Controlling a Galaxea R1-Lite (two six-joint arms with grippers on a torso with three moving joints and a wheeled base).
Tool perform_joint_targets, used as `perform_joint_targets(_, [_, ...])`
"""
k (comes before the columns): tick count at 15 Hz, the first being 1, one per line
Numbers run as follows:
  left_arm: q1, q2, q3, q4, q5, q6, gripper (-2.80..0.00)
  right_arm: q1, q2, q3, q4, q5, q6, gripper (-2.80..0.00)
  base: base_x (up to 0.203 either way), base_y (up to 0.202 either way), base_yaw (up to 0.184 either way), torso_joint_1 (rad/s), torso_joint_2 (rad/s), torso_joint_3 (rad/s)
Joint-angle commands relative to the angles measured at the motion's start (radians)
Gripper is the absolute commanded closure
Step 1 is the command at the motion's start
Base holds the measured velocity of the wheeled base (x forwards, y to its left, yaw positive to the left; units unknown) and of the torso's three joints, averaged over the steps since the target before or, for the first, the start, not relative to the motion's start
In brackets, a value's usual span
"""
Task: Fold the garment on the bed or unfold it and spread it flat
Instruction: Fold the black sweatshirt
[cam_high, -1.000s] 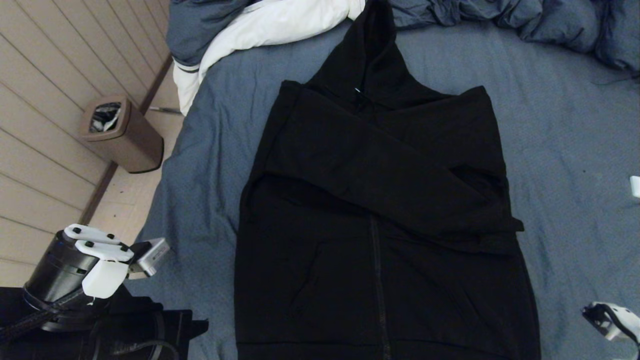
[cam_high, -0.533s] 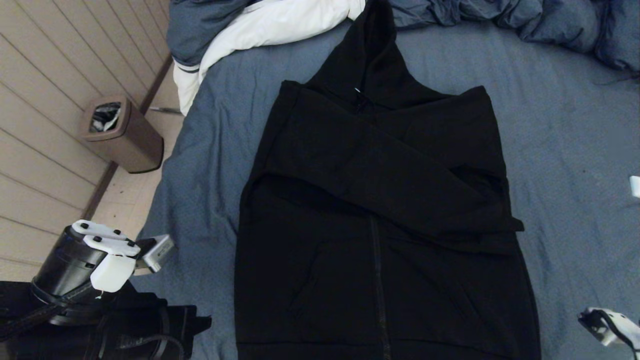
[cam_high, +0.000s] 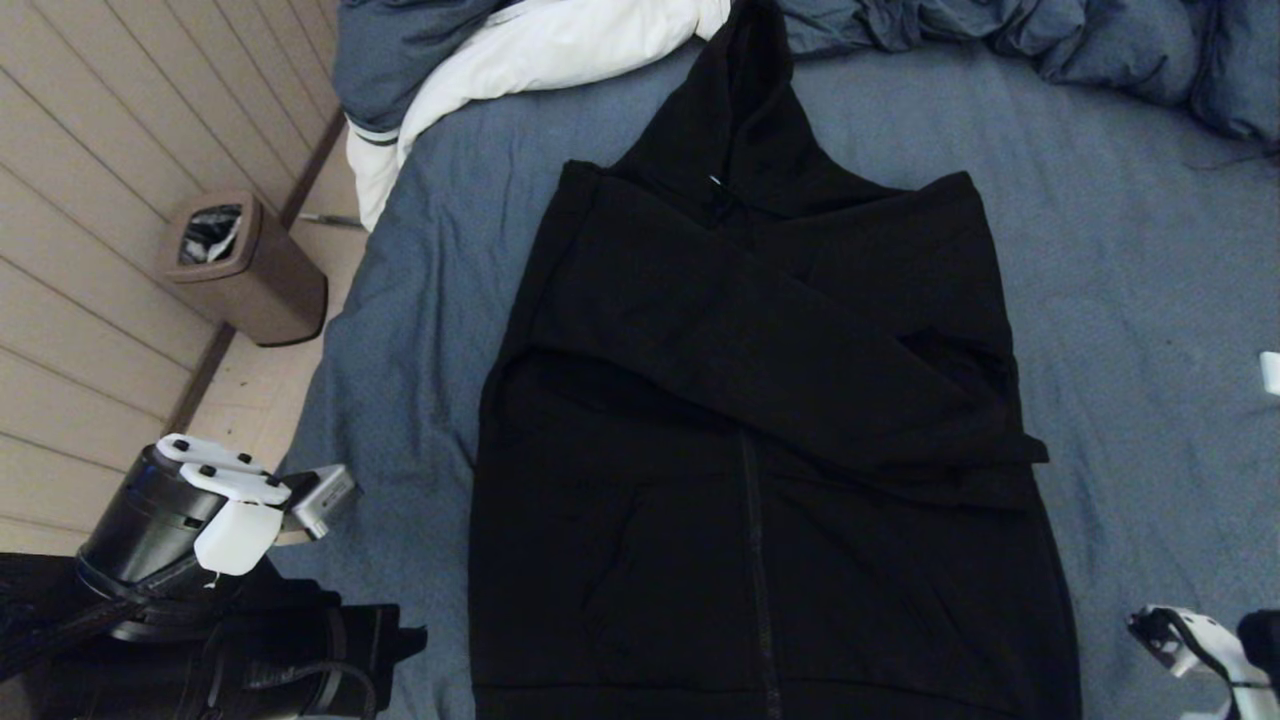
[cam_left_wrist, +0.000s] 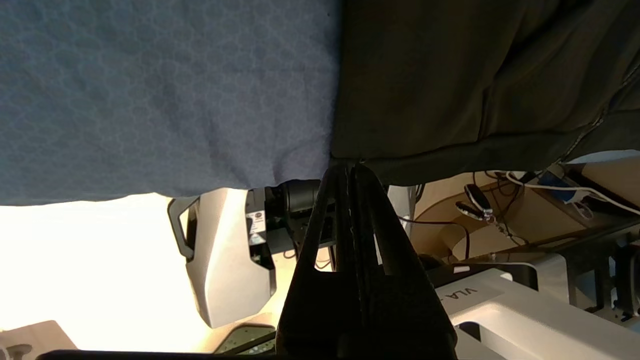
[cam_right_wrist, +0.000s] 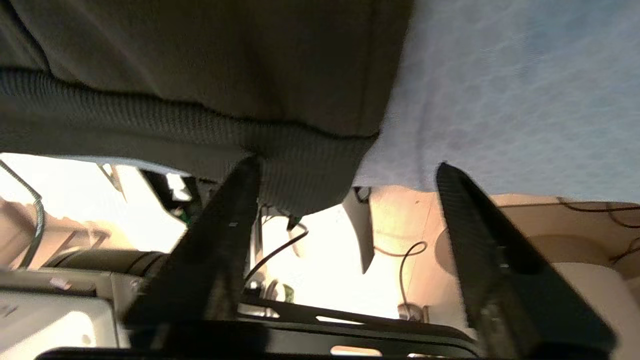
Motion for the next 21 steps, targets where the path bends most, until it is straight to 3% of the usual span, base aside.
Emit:
perform_joint_targets(1, [0.0, 0.002, 0.004, -0.001, -0.001, -0.004, 0.0, 0.004, 0.036, 0.003, -0.003, 0.025, 0.0, -2.8, 0.0, 0.0, 0.0, 0.0, 0.0, 0.0])
perform_joint_targets(6, [0.0, 0.005, 0.001, -0.001, 0.001, -0.004, 0.0, 0.028, 0.132, -0.003, -0.09, 0.039, 0.001, -2.8, 0.0, 0.0, 0.0, 0.0, 0.0, 0.0])
perform_joint_targets(11, [0.0, 0.006, -0.002, -0.002, 0.002, 0.0, 0.0, 0.146, 0.217, -0.002, -0.241, 0.037, 0.069, -2.8, 0.0, 0.0, 0.0, 0.0, 0.0, 0.0])
perform_joint_targets(17, [0.0, 0.036, -0.017, -0.002, -0.001, 0.005, 0.0, 0.182, 0.202, -0.022, -0.246, 0.037, 0.087, -2.8, 0.0, 0.0, 0.0, 0.0, 0.0, 0.0])
perform_joint_targets(18, [0.0, 0.044, -0.017, -0.002, -0.001, 0.005, 0.0, 0.194, 0.192, -0.023, -0.246, 0.037, 0.093, 0.0, 0.0, 0.0, 0.0, 0.0, 0.0, 0.0])
perform_joint_targets(21, [0.0, 0.055, -0.016, -0.002, -0.003, 0.006, 0.0, 0.196, 0.167, -0.022, -0.245, 0.037, 0.093, 0.0, 0.0, 0.0, 0.0, 0.0, 0.0, 0.0])
